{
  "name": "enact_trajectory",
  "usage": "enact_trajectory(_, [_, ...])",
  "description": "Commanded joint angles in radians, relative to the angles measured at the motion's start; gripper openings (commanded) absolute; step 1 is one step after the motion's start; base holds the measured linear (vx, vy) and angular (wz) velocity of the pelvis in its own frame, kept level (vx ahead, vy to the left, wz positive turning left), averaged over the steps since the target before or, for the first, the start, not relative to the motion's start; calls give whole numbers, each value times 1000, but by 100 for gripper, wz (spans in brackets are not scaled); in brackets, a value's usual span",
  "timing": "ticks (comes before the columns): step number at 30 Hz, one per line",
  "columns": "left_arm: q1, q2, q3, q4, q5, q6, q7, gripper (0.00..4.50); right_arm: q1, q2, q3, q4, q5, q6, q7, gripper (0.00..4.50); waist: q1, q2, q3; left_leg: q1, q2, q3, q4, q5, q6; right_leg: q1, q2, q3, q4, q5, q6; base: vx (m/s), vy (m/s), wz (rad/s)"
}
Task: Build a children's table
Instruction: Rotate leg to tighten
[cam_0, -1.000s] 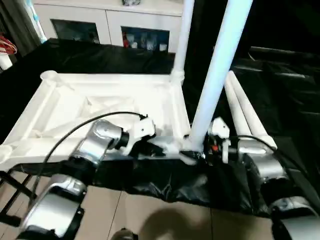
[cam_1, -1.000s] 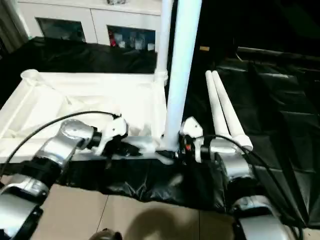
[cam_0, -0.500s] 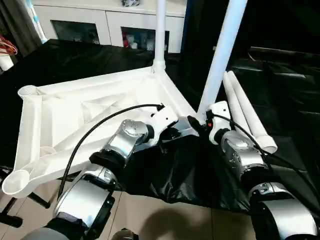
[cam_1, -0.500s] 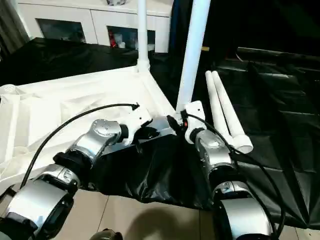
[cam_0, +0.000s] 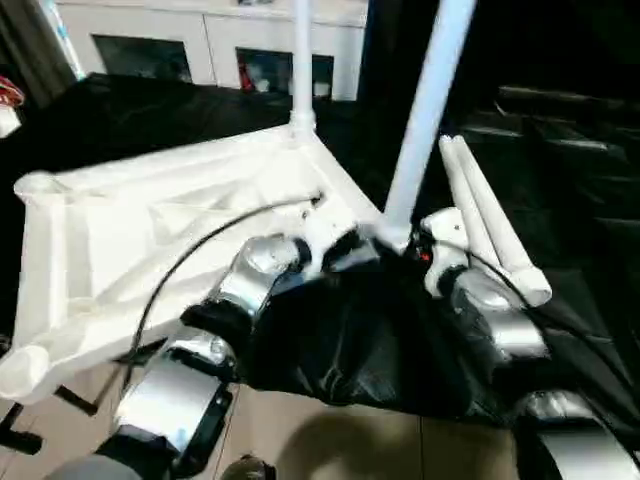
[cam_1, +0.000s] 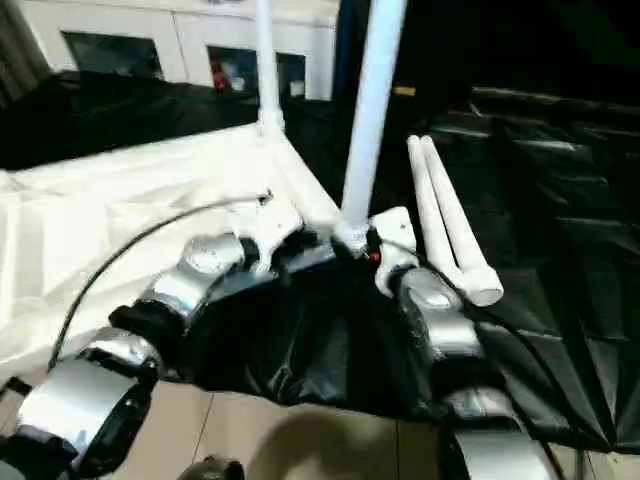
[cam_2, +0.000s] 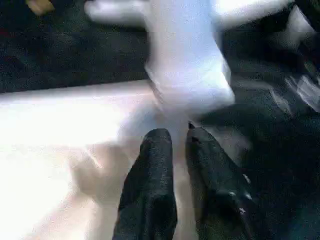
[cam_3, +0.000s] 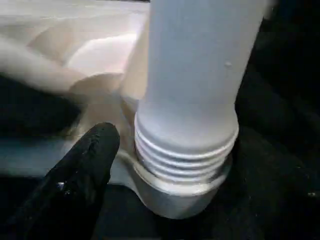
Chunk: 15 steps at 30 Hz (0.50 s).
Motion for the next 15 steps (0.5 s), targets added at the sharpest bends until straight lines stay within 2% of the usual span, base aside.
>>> enact_trajectory(1, [11, 44, 40, -53, -22, 17, 11, 94, 23, -33, -2, -78, 22, 30, 40, 389, 3, -14, -81, 24, 42, -23, -39, -58, 140, 57, -75, 41, -44, 214, -245, 0, 0, 0])
enact_trajectory(2, [17, 63, 59, -73, -30, 32, 22, 94, 40, -48, -6, -114, 35, 46, 59, 389, 2, -19, -79, 22, 40, -21, -37, -63, 145, 54, -74, 41, -45, 200, -243, 0, 0, 0])
enact_trajectory(3, [17, 63, 59, -73, -30, 32, 22, 94, 40, -48, -6, -114, 35, 46, 59, 389, 2, -17, -77, 22, 40, -21, -38, -70, 144, 54, -73, 41, -46, 181, -241, 0, 0, 0])
enact_trajectory(4, [30, 116, 102, -122, -41, 65, 38, 94, 86, -75, -5, -227, 77, 106, 113, 389, 1, -16, -74, 24, 41, -20, -40, -96, 137, 49, -74, 41, -52, 120, -237, 0, 0, 0])
enact_trajectory(5, [36, 140, 115, -144, -43, 79, 44, 94, 105, -83, -3, -272, 97, 133, 136, 389, 4, -14, -72, 25, 45, -23, -42, -114, 132, 51, -71, 42, -52, 83, -225, 0, 0, 0])
enact_trajectory(6, [40, 159, 123, -159, -42, 90, 49, 94, 118, -89, 5, -300, 103, 145, 157, 389, 1, -11, -70, 27, 47, -24, -47, -140, 119, 45, -72, 41, -59, 26, -212, 0, 0, 0])
enact_trajectory(9, [55, 277, 159, -201, -14, 154, 85, 94, 171, -113, 81, -403, 105, 185, 256, 389, -4, -8, -67, 30, 51, -27, -55, -187, 71, 40, -71, 43, -64, -64, -188, 0, 0, 0])
enact_trajectory(12, [76, 406, 184, -221, 43, 239, 135, 94, 201, -123, 146, -464, 94, 215, 312, 389, -9, -12, -64, 32, 51, -28, -59, -211, 36, 35, -70, 45, -63, -103, -179, 0, 0, 0])
enact_trajectory(13, [90, 448, 188, -232, 61, 268, 132, 66, 199, -120, 157, -466, 92, 229, 318, 360, -11, -9, -63, 32, 51, -28, -60, -211, 32, 33, -69, 46, -65, -107, -175, 0, 0, 0])
enact_trajectory(14, [110, 487, 192, -254, 83, 304, 130, 66, 194, -114, 164, -460, 86, 236, 318, 360, -15, -13, -63, 33, 53, -29, -62, -209, 23, 32, -70, 46, -63, -100, -178, 0, 0, 0])
enact_trajectory(15, [129, 515, 197, -276, 98, 337, 130, 59, 189, -110, 169, -458, 87, 250, 316, 353, -17, -10, -62, 33, 50, -27, -62, -206, 16, 30, -69, 47, -64, -103, -180, 0, 0, 0])
